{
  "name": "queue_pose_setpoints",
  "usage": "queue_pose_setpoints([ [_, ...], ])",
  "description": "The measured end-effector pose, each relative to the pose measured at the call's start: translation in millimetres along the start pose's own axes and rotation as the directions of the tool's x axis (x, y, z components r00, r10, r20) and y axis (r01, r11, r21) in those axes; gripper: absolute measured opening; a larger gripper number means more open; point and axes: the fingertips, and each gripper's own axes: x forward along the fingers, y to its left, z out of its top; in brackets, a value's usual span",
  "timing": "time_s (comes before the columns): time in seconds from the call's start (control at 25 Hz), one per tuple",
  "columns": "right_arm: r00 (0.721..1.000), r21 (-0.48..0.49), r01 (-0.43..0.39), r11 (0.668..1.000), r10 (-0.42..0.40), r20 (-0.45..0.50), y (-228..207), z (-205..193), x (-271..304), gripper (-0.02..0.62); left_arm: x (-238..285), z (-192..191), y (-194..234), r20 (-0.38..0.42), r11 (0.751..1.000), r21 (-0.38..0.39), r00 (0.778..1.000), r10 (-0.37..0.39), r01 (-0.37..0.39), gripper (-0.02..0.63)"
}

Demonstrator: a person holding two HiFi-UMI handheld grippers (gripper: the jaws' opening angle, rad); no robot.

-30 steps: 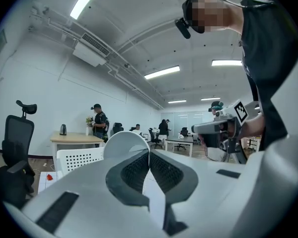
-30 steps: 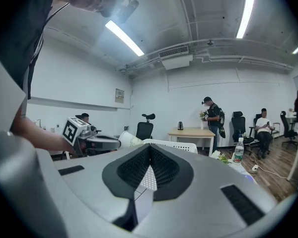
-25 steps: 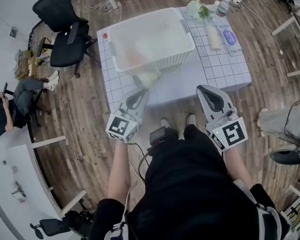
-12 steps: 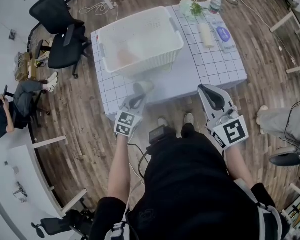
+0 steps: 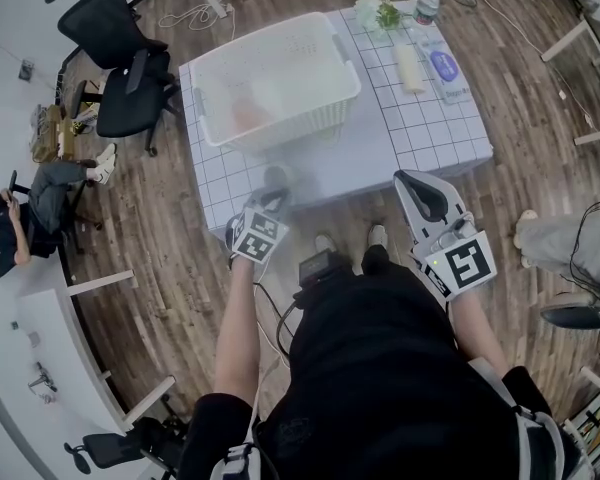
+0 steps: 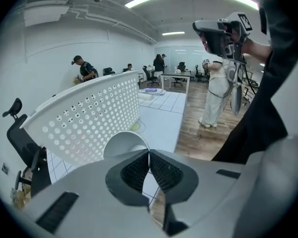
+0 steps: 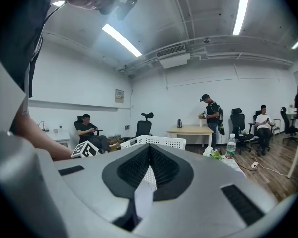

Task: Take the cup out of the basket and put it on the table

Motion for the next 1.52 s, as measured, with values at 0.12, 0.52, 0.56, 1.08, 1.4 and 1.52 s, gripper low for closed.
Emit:
queue_pose_setpoints([
  [0.12, 1.0, 0.003, -0.005, 1.0, 0.005, 0.001, 0.2, -1.7, -0.3, 0.015, 5.9, -4.2, -0.3, -0.082, 0.998, 0.064, 0.997, -0.003, 0.008, 0.017],
  [0.52, 1.0, 0.009, -0.009, 1.0, 0.009, -0.015, 0.9, -5.3, -1.9, 0.015, 32.2, -14.8, -2.5, -0.309, 0.97, 0.209, 0.95, -0.054, 0.123, 0.017],
  [0.56, 1.0, 0.01, -0.008, 1.0, 0.008, -0.016, 0.3, -5.4, -1.8, 0.015, 34.3, -14.7, -1.9, -0.317, 0.969, 0.215, 0.947, -0.052, 0.125, 0.017],
  [1.08, 1.0, 0.019, 0.005, 1.0, -0.004, -0.023, -6.6, -7.7, -0.9, 0.015, 44.0, -9.4, -2.8, -0.339, 0.962, 0.228, 0.938, -0.068, 0.152, 0.018],
  [1.4, 1.0, 0.019, -0.001, 1.0, 0.002, -0.025, -4.5, -7.8, 1.0, 0.015, 41.7, -6.6, -4.1, -0.322, 0.96, 0.242, 0.945, -0.061, 0.144, 0.032],
  [1.52, 1.0, 0.018, -0.004, 1.0, 0.004, -0.024, -4.8, -7.5, 1.2, 0.015, 39.5, -5.3, -1.7, -0.316, 0.961, 0.242, 0.947, -0.053, 0.135, 0.04],
])
